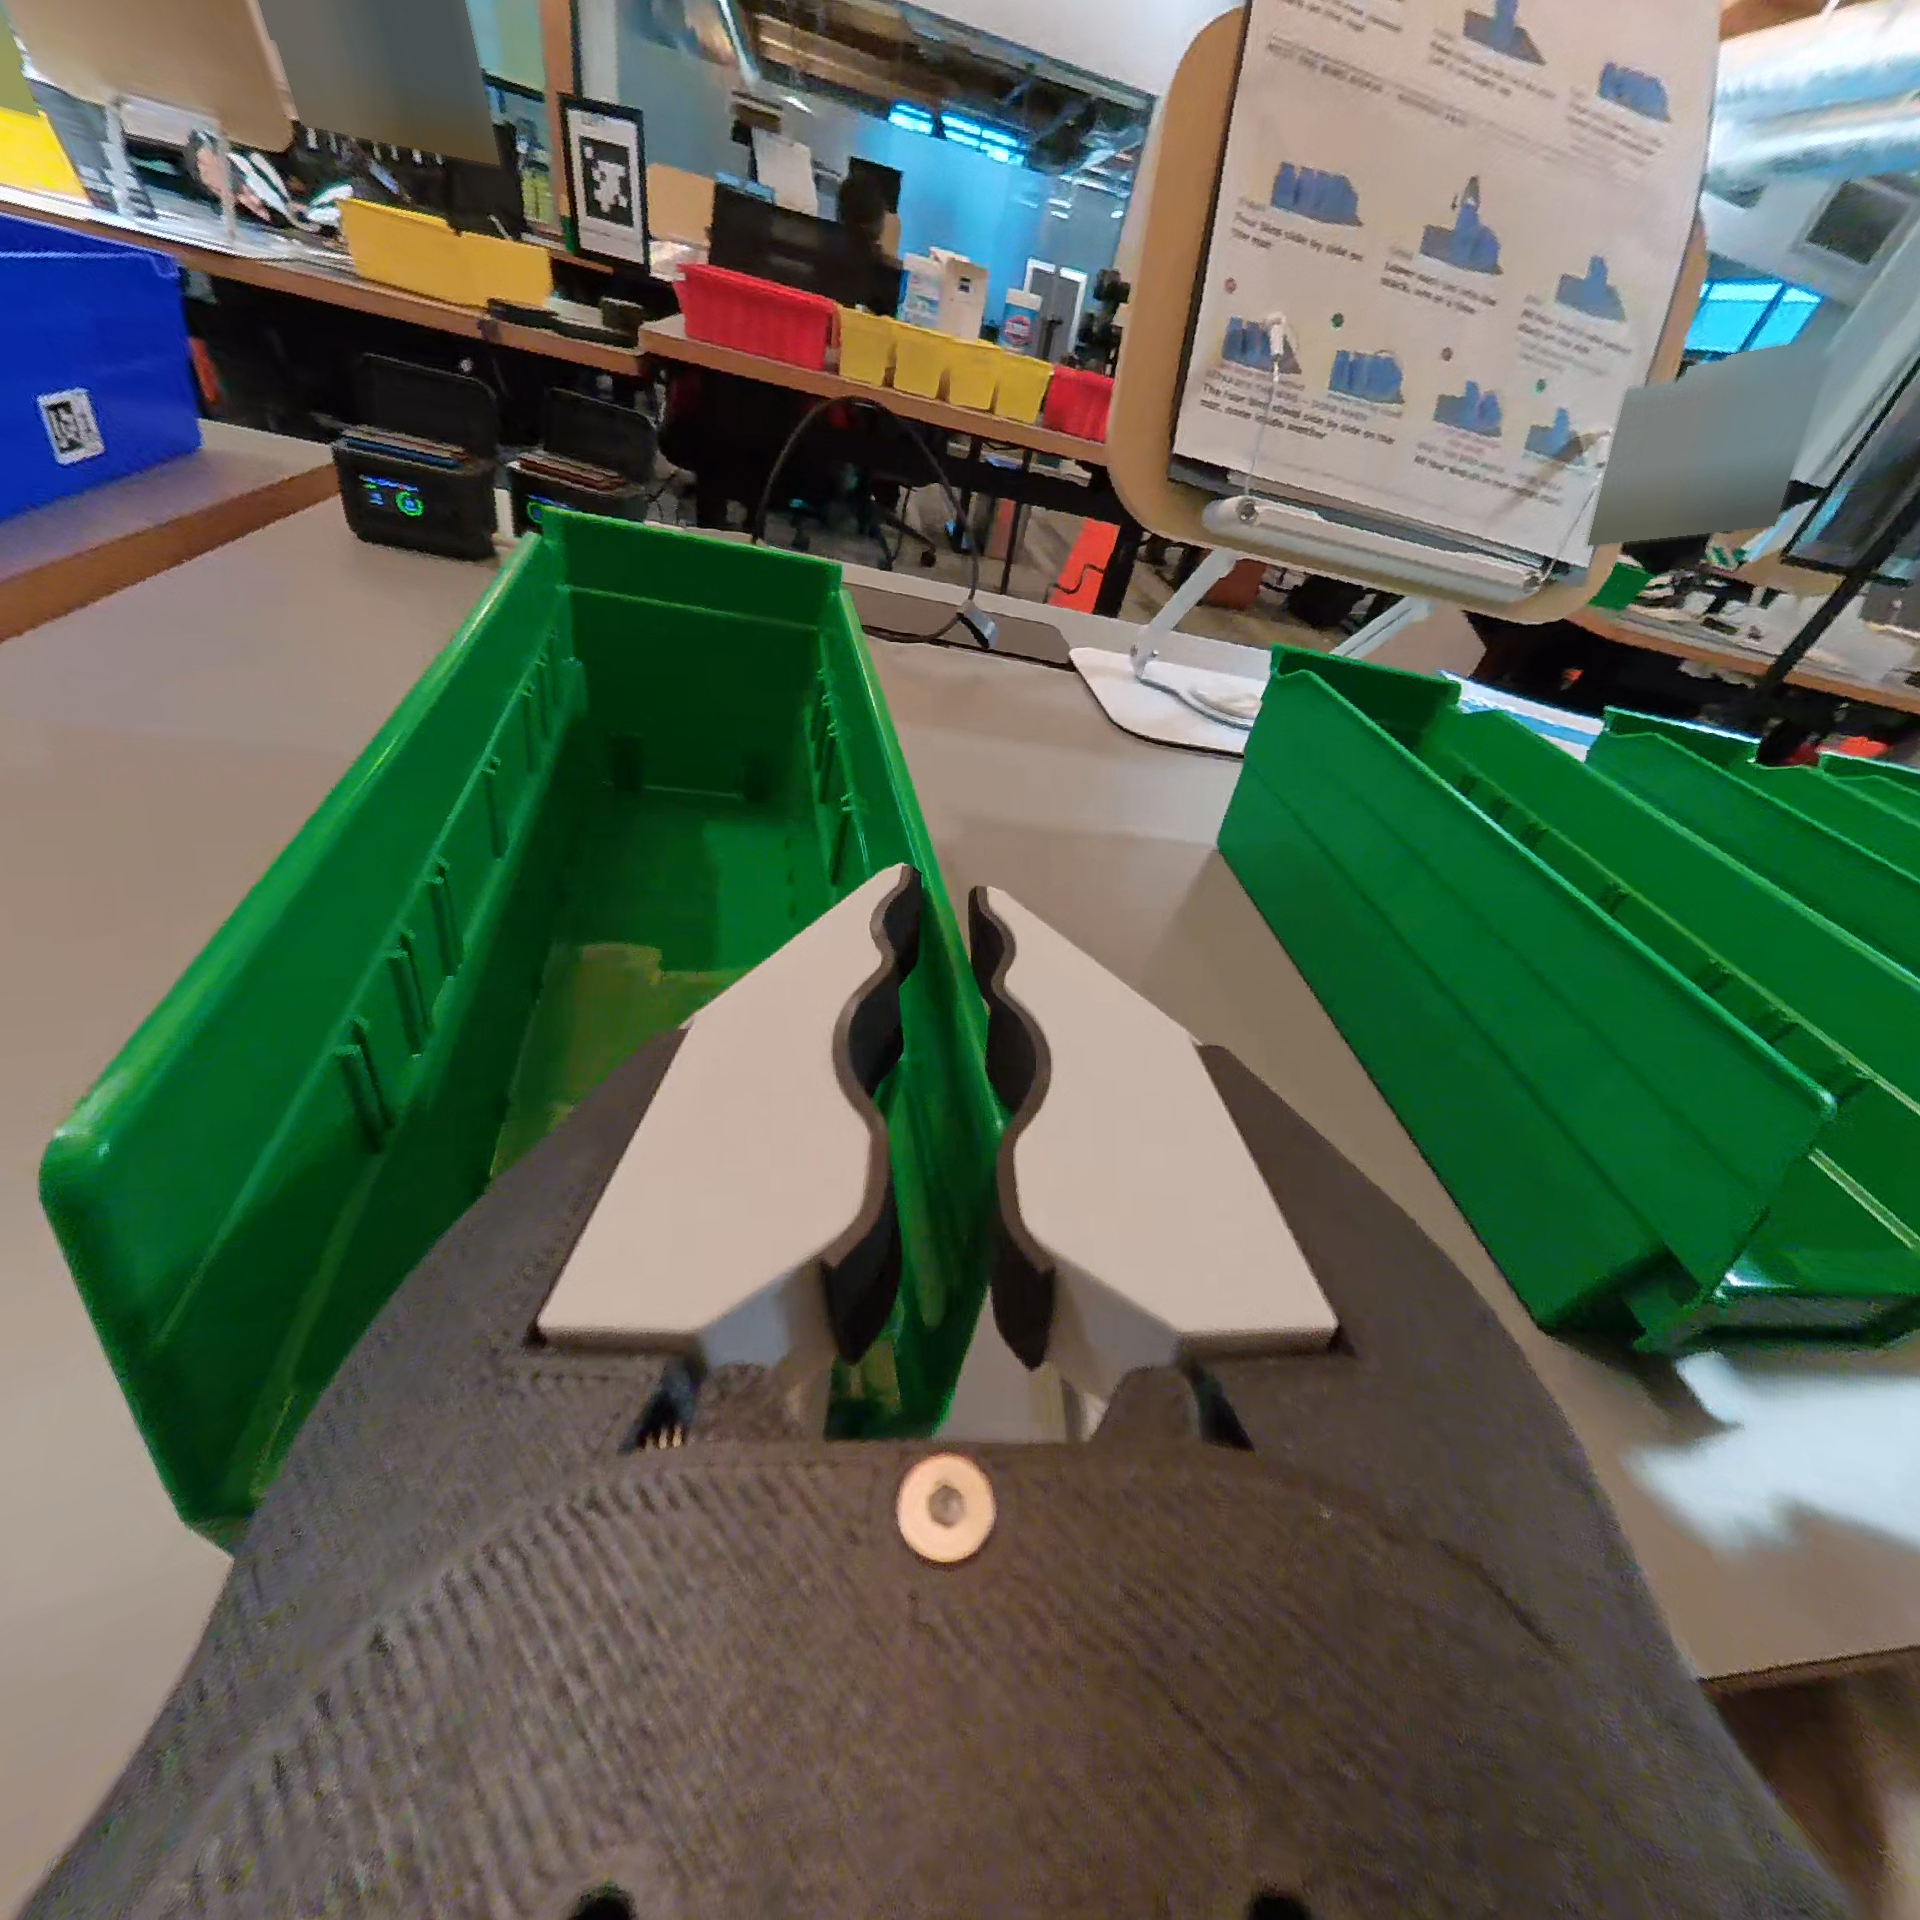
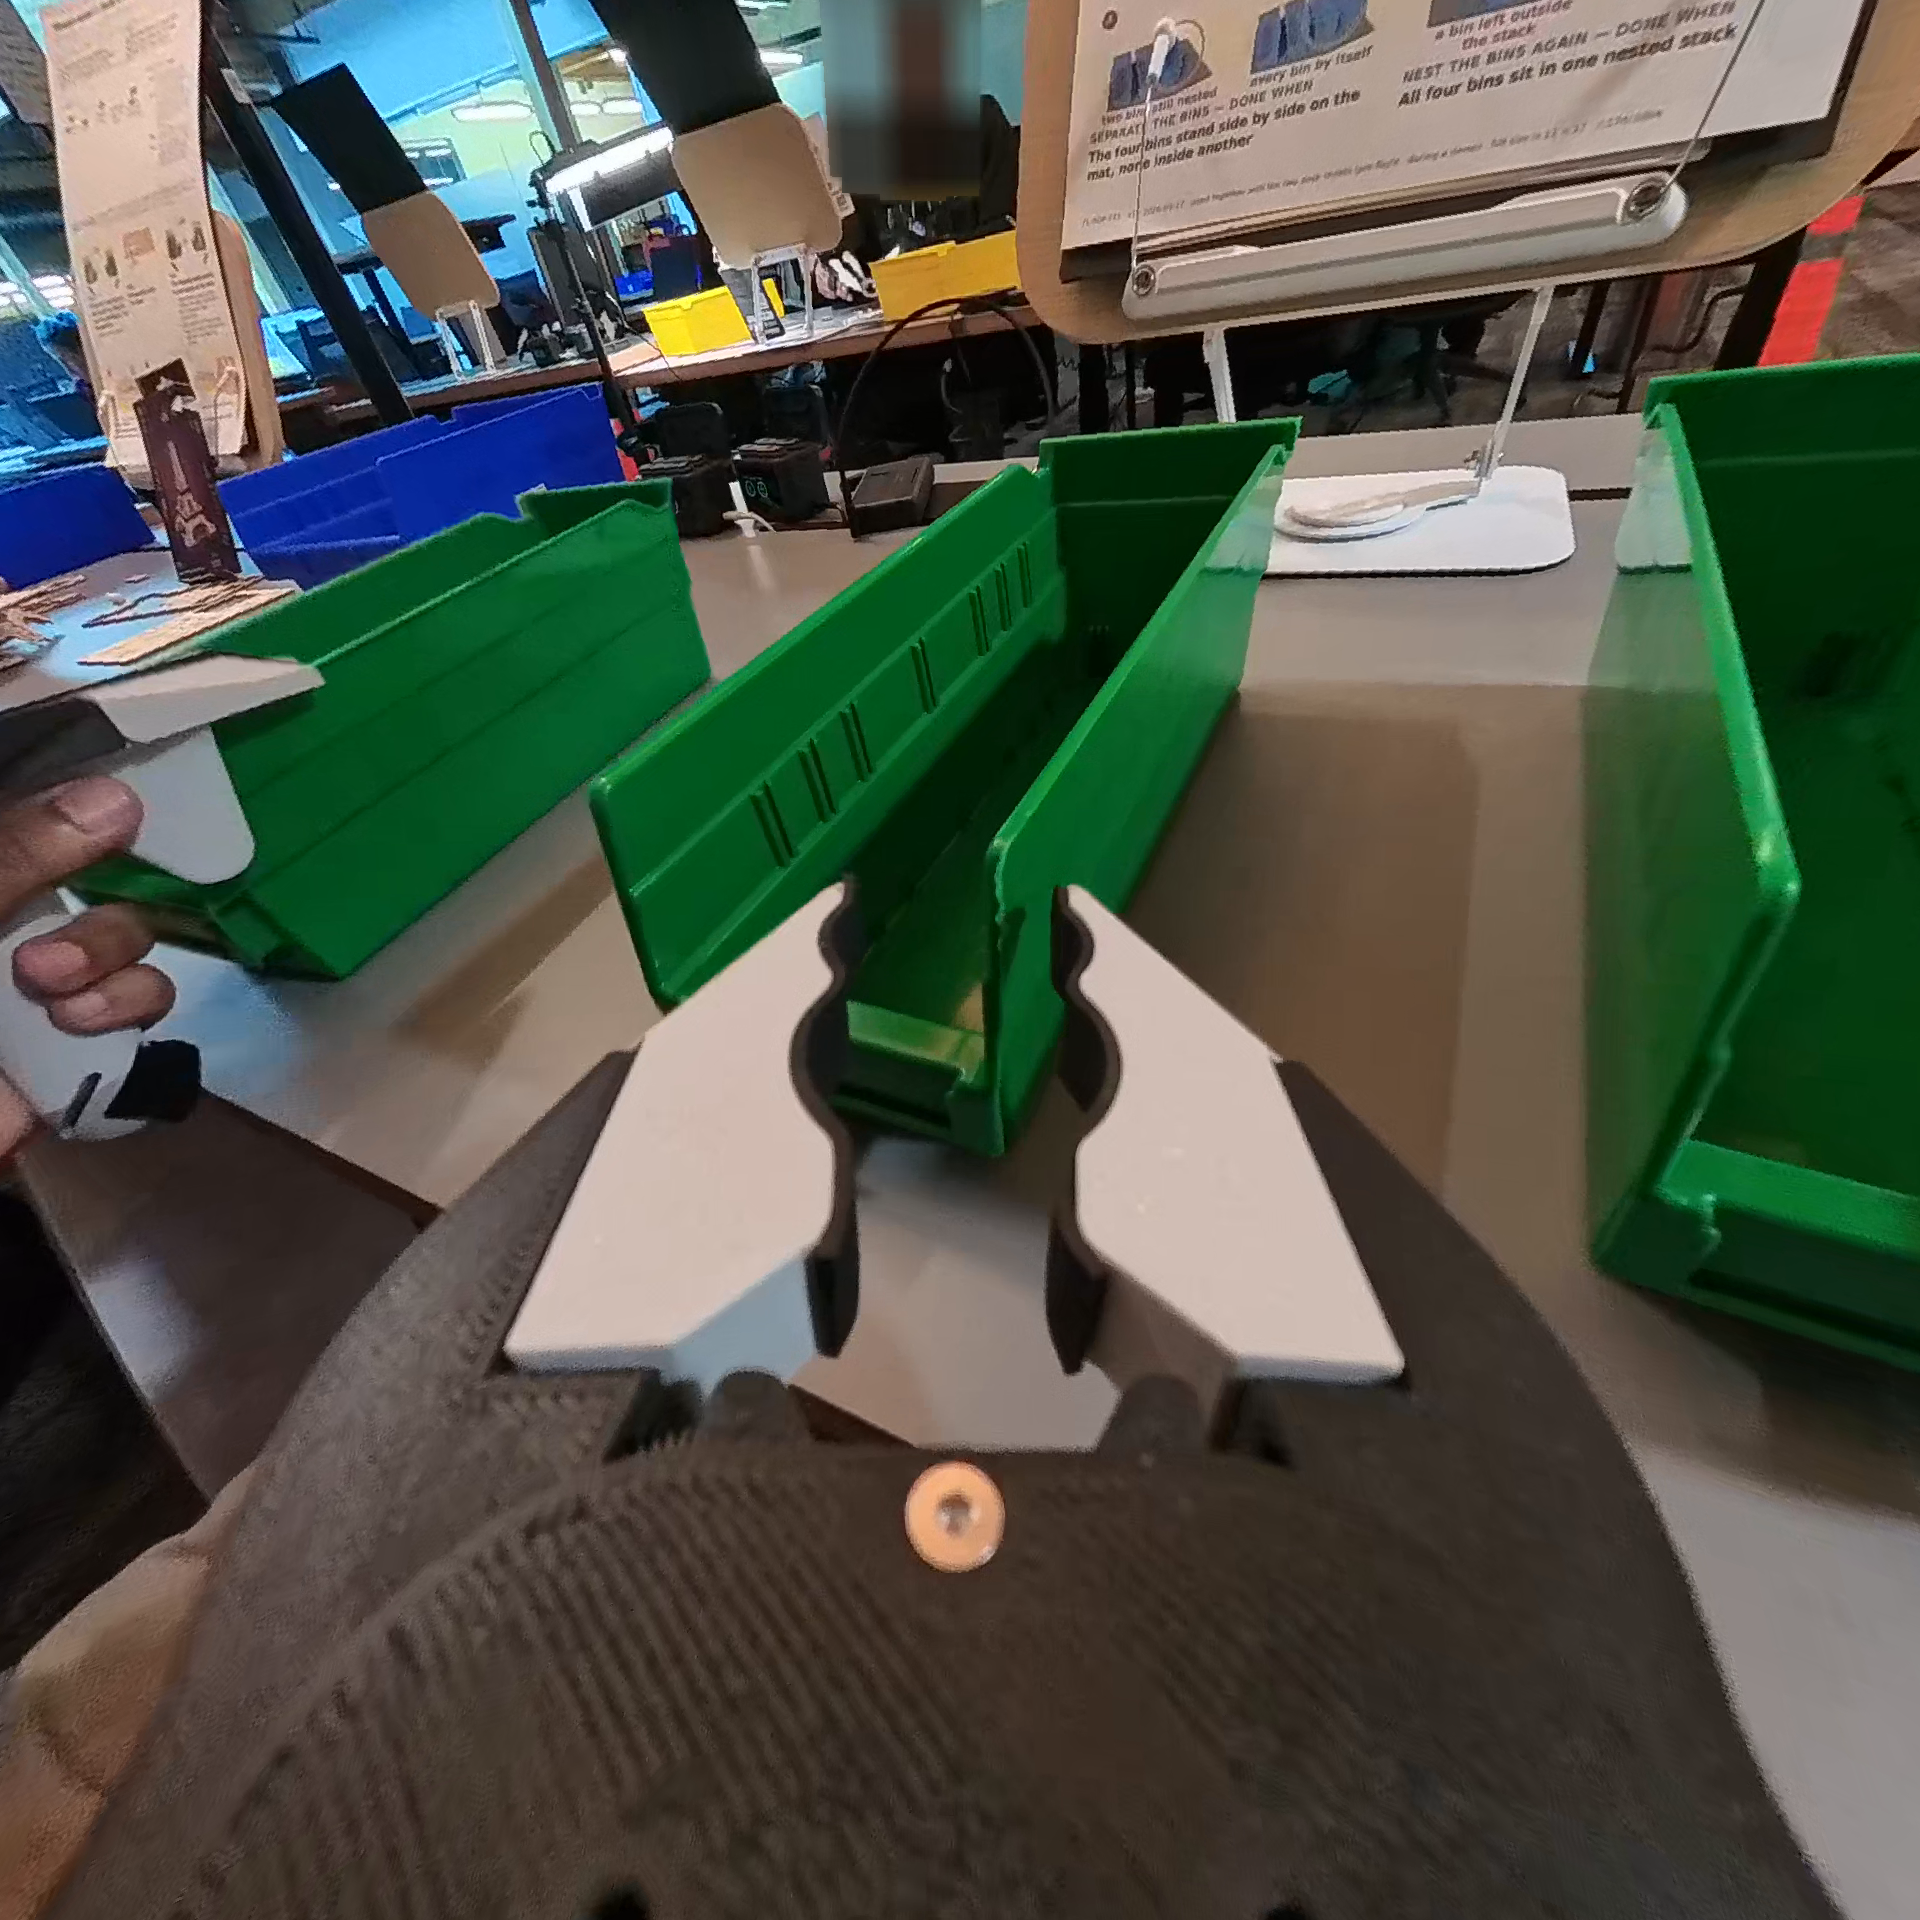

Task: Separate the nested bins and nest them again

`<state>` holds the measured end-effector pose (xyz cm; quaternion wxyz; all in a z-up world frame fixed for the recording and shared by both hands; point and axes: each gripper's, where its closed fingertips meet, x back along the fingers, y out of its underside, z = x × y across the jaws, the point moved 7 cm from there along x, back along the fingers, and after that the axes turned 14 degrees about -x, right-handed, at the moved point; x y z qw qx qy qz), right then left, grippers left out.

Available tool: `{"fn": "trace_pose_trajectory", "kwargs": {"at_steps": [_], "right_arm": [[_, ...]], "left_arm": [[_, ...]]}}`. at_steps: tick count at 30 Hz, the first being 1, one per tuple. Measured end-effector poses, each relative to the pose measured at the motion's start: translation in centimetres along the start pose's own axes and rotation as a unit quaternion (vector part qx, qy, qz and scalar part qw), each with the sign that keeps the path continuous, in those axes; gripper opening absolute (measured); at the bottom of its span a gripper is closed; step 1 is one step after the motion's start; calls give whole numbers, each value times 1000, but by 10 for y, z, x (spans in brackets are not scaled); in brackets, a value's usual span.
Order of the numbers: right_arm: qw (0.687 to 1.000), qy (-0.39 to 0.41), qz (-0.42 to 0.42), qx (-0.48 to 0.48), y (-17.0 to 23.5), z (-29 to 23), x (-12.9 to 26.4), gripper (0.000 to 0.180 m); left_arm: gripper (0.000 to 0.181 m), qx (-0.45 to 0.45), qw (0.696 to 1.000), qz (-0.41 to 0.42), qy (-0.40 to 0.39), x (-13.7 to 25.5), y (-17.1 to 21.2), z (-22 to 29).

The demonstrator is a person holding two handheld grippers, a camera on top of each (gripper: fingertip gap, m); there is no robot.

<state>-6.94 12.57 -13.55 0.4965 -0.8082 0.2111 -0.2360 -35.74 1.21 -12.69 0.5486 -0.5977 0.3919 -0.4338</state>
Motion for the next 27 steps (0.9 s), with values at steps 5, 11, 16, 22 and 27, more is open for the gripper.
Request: {"fn": "trace_pose_trajectory", "kwargs": {"at_steps": [5,11,16,22,27], "right_arm": [[1000,11,-11,24,4,2,5,37],[998,32,-16,48,7,8,15,37],[998,41,-27,45,10,12,18,38],[998,33,-27,46,10,10,16,39],[998,23,-29,53,11,5,13,39]], "left_arm": [[7,11,1000,2,13,-9,-1,7],[10,0,1000,5,27,-24,-2,22],[11,-11,1000,4,29,-31,-3,28],[11,-9,999,1,31,-29,-2,26],[21,-8,1000,-1,28,-24,0,24]]}}
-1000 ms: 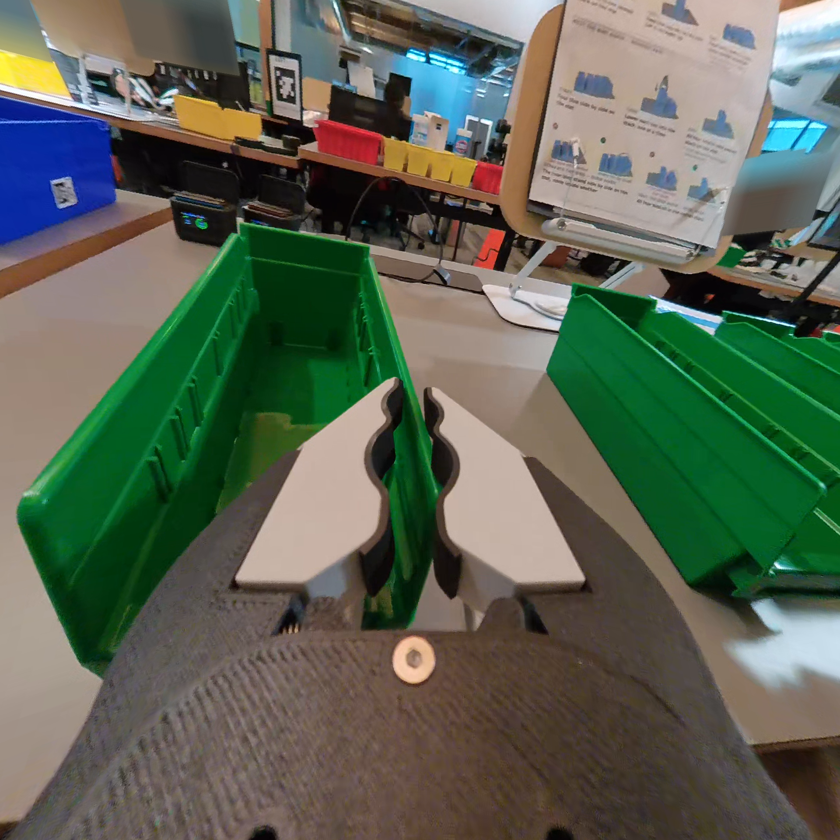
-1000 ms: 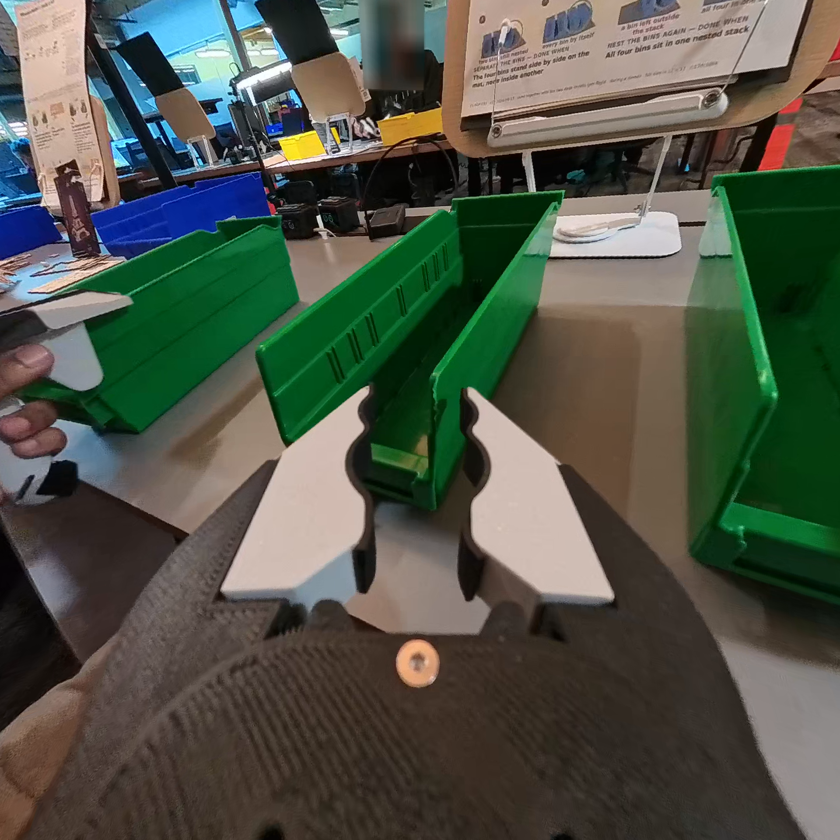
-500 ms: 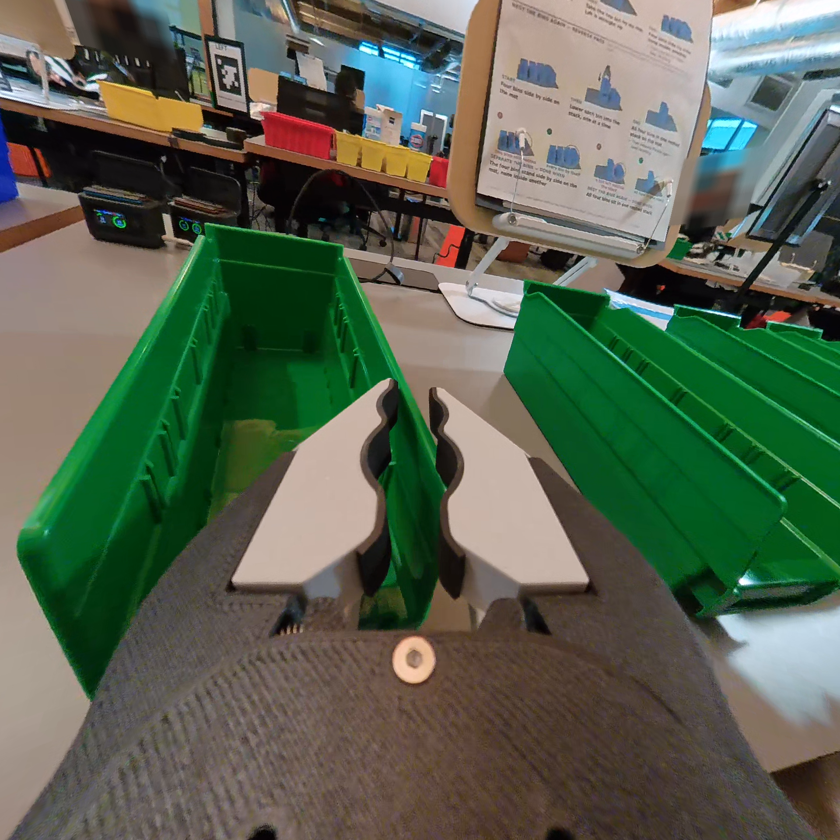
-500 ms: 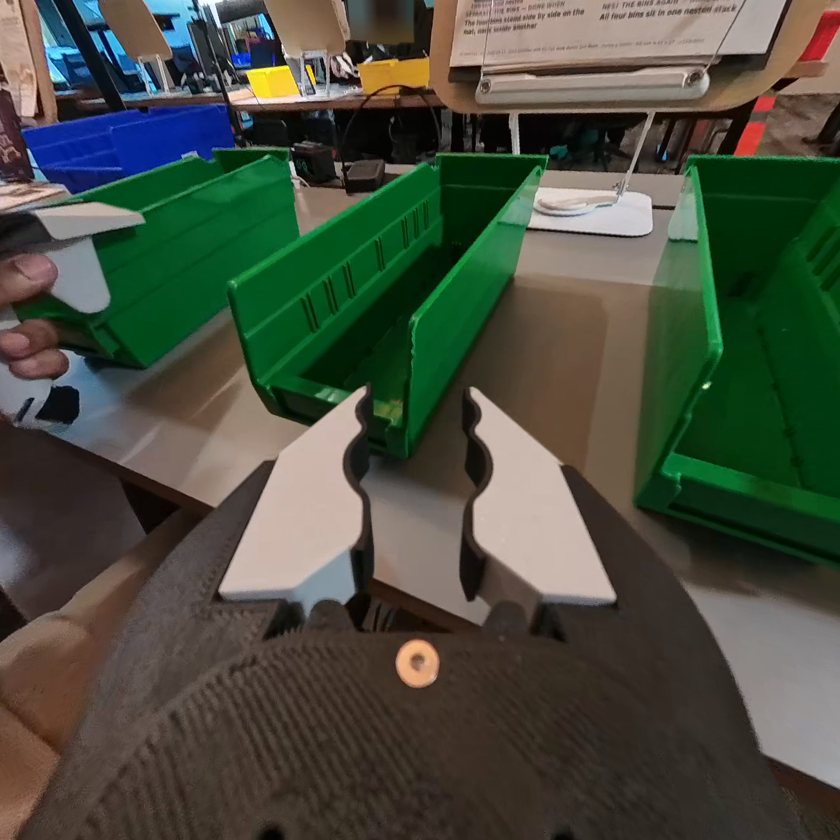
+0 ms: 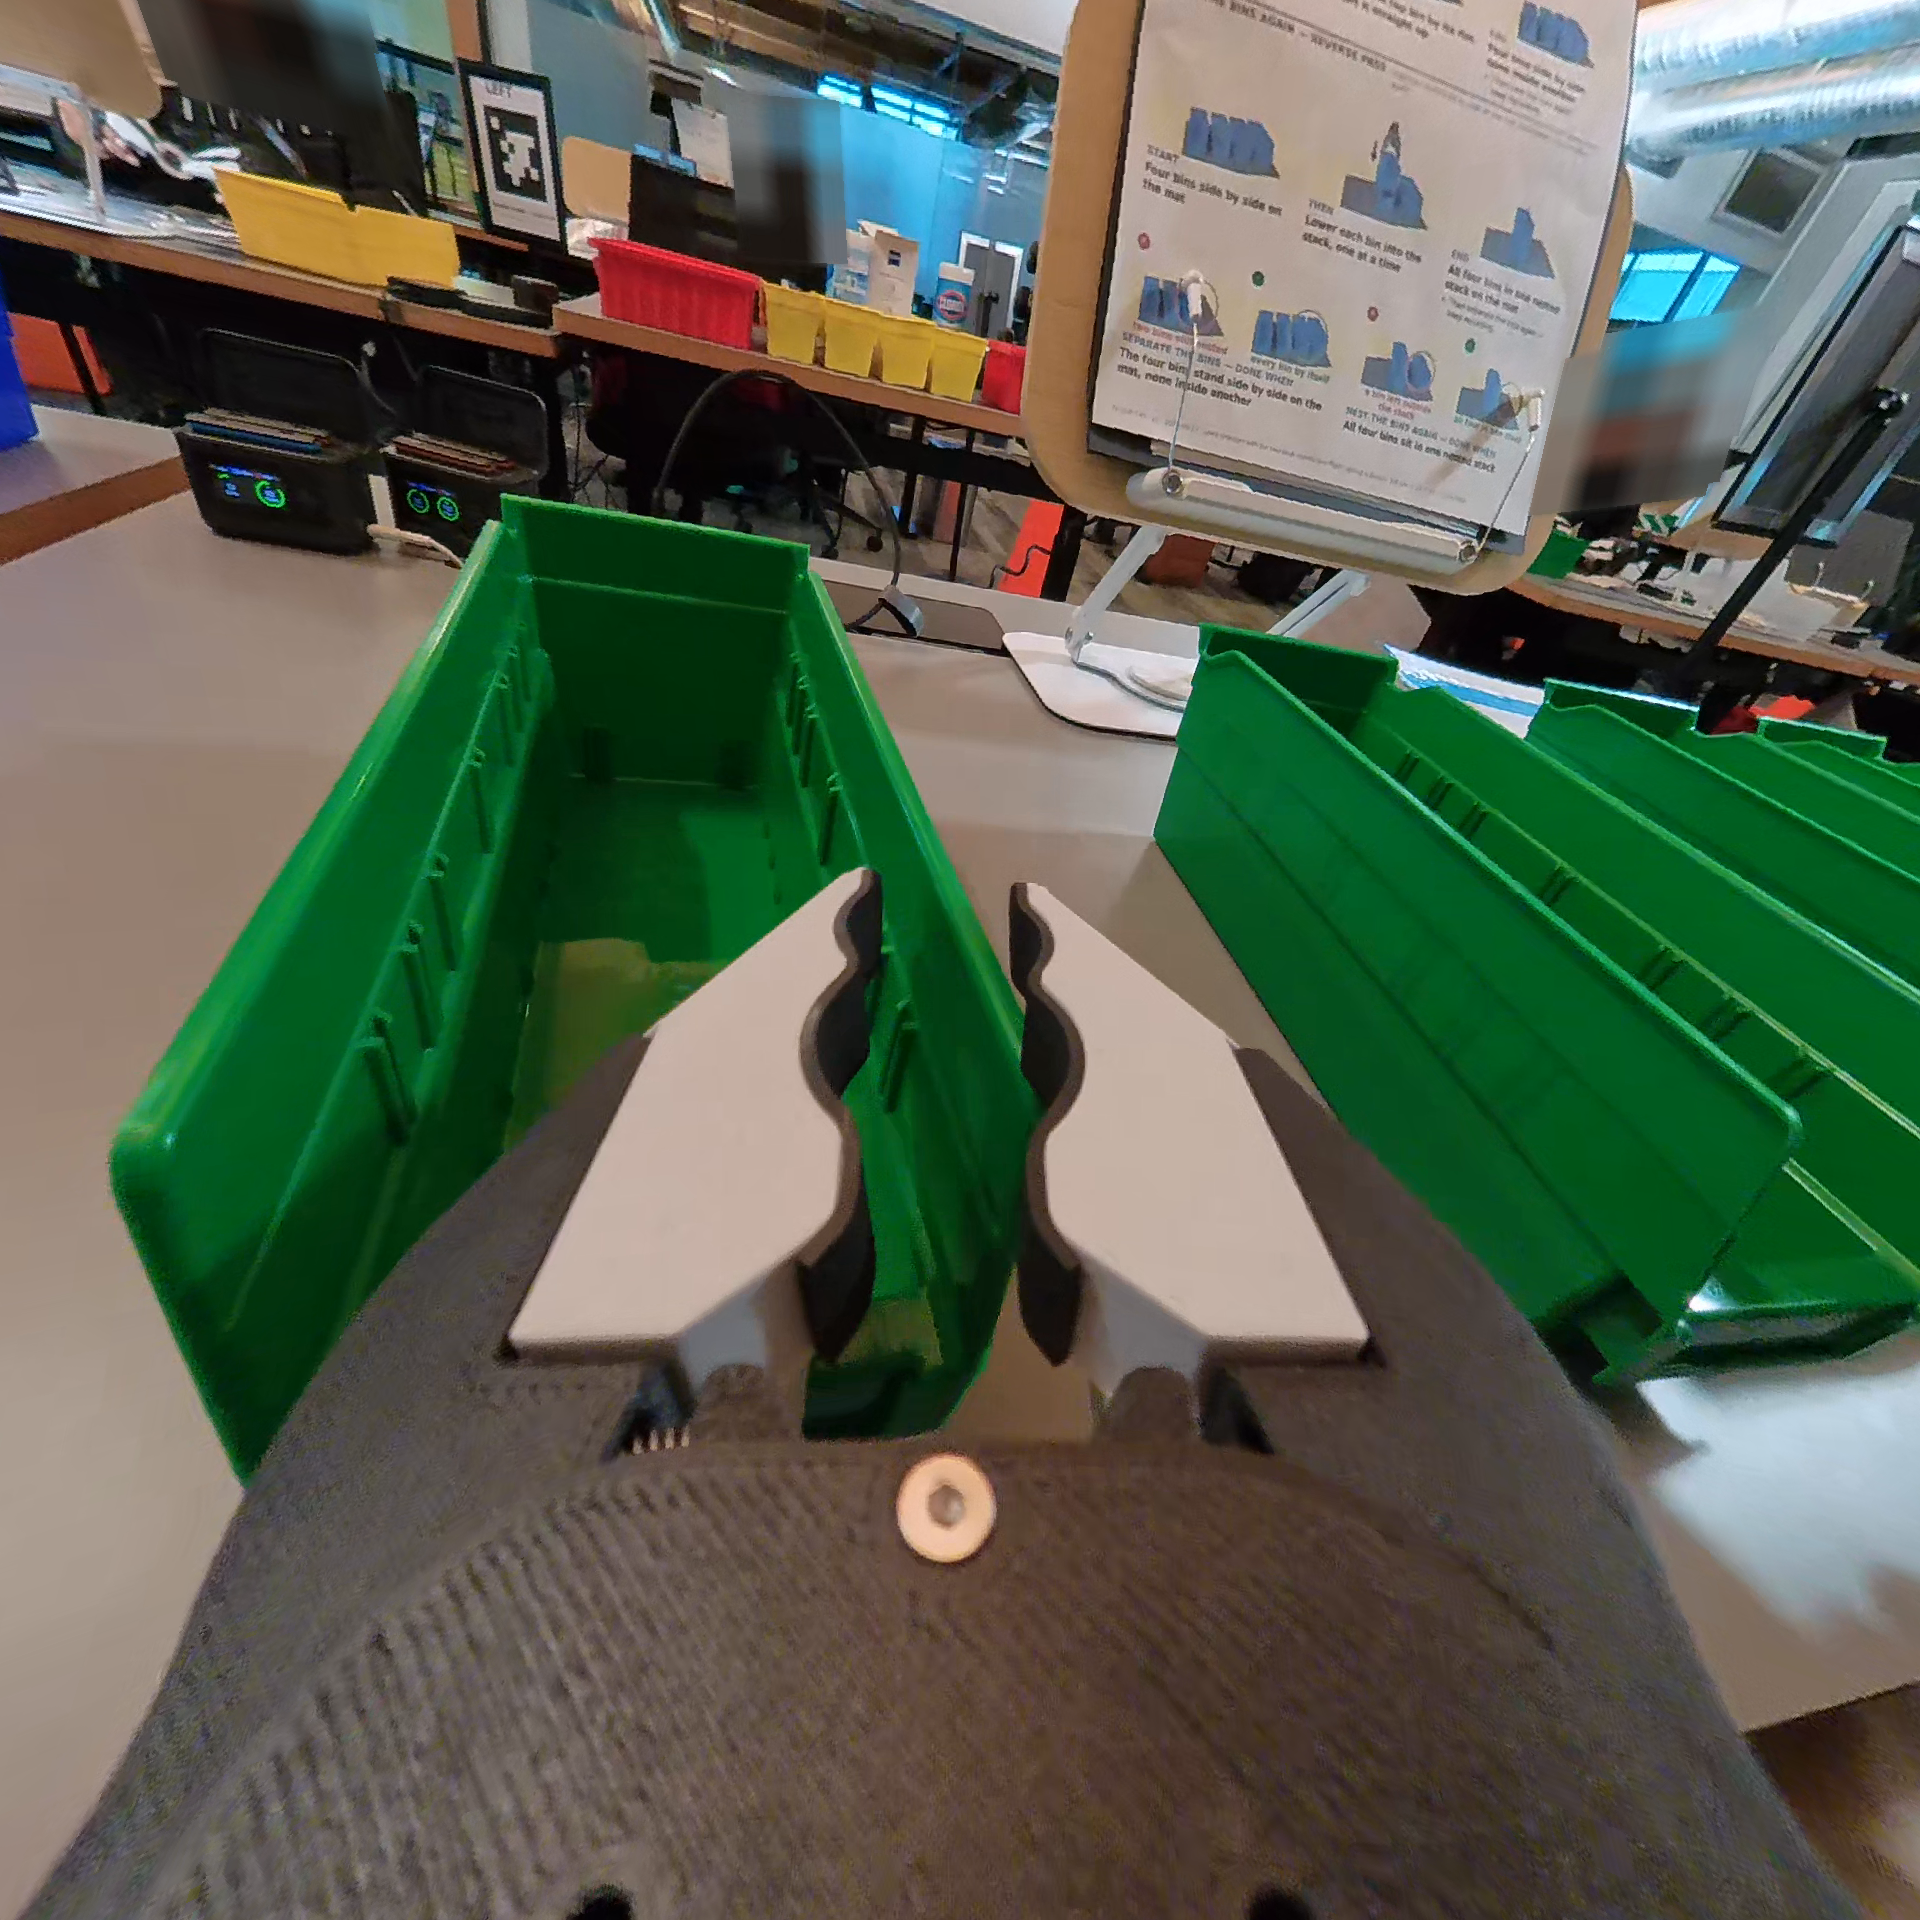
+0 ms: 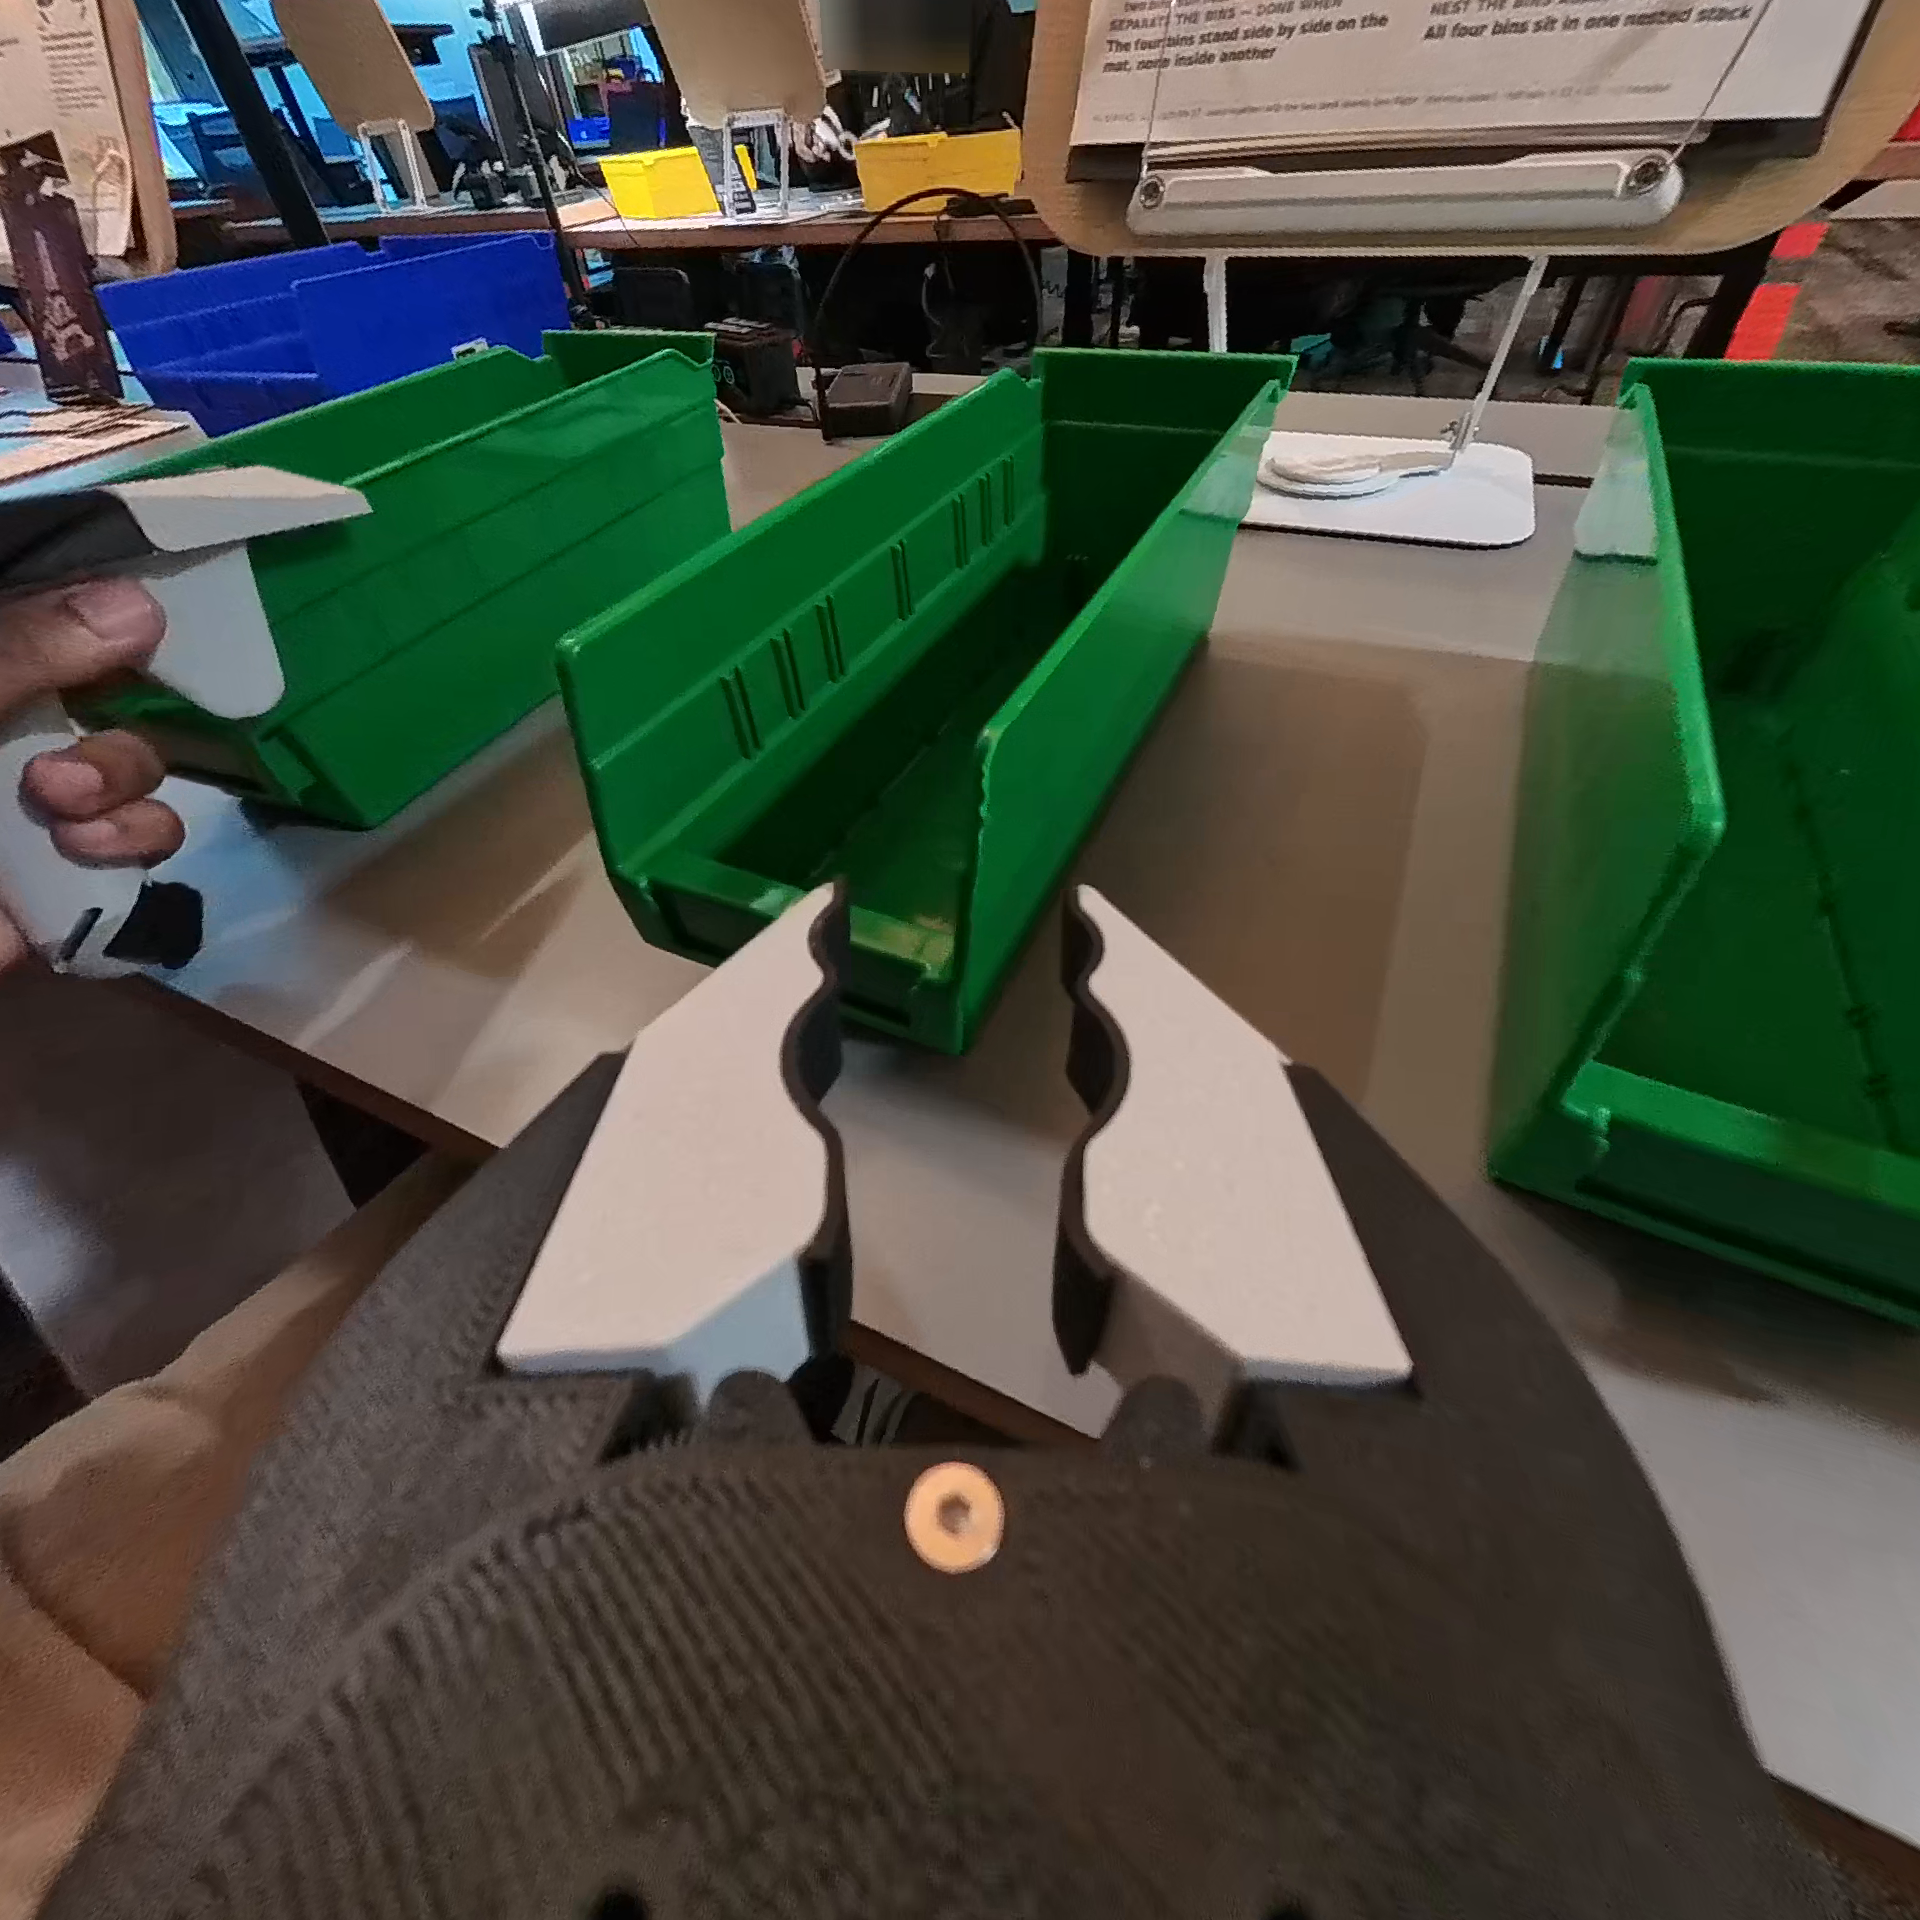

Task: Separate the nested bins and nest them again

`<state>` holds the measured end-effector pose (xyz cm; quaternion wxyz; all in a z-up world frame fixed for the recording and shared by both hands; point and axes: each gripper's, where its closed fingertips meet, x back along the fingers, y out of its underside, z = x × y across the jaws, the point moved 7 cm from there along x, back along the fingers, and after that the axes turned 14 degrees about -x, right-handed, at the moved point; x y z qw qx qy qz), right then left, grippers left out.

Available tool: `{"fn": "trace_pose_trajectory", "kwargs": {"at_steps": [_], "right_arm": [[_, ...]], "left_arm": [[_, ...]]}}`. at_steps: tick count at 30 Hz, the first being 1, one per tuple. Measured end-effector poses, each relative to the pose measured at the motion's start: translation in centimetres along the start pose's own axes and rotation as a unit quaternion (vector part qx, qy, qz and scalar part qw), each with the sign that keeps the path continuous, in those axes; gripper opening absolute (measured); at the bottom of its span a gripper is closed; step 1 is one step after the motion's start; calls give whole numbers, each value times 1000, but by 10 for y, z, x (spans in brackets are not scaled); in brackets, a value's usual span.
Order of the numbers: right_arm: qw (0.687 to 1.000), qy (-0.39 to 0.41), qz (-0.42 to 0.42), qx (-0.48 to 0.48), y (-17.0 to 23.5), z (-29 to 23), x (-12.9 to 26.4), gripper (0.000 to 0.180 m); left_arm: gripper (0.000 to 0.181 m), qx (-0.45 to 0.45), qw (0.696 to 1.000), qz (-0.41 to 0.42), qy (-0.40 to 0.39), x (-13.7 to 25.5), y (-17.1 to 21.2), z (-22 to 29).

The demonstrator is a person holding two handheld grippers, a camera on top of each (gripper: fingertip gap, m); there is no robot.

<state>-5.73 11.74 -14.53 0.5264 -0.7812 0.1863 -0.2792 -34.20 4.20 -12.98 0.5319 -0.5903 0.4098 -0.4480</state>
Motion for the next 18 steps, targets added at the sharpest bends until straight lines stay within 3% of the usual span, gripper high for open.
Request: {"fn": "trace_pose_trajectory", "kwargs": {"at_steps": [4,8,10,18], "right_arm": [[1000,-6,-3,-1,0,-2,-3,39],[1000,-10,-3,-4,0,-3,-4,39],[1000,-10,-4,-6,0,-3,-4,39],[1000,-10,-5,-7,0,-3,-4,38]], "left_arm": [[23,-30,999,-3,-20,3,0,-2],[11,-62,997,-3,-44,6,-1,-4],[2,-53,997,-5,-57,6,-1,-7],[1,-32,992,7,-118,10,-8,-24]]}}
